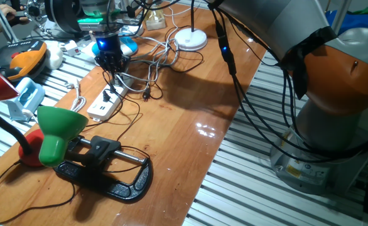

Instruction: Plug in the power cord of the desk lamp, turn on the socket, and light up the desk lamp

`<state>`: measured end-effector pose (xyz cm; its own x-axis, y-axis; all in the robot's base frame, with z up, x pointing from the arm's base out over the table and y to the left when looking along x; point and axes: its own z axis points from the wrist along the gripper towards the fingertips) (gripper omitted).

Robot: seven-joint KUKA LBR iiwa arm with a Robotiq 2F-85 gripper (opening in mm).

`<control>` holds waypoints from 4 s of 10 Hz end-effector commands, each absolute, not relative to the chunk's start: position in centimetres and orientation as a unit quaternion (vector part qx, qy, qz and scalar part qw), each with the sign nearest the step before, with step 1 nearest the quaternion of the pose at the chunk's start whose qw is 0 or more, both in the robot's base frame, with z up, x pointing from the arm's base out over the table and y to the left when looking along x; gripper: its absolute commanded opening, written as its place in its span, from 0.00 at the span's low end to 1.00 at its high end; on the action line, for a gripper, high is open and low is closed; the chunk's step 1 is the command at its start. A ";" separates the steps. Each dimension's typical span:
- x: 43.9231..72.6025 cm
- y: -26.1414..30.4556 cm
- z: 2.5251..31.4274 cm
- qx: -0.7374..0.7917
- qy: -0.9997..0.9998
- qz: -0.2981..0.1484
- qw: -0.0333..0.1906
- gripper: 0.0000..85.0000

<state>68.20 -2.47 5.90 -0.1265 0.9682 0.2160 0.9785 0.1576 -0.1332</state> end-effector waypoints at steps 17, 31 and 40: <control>68.0 -2.6 7.3 -0.639 -0.766 -0.006 0.079 0.80; 68.1 -3.3 12.6 -0.330 -0.942 0.052 -0.031 0.40; 69.5 -2.7 13.1 -0.119 -0.989 -0.011 -0.085 0.00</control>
<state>69.50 -2.65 13.13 -0.8005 0.5762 -0.1651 0.5781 0.8149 0.0413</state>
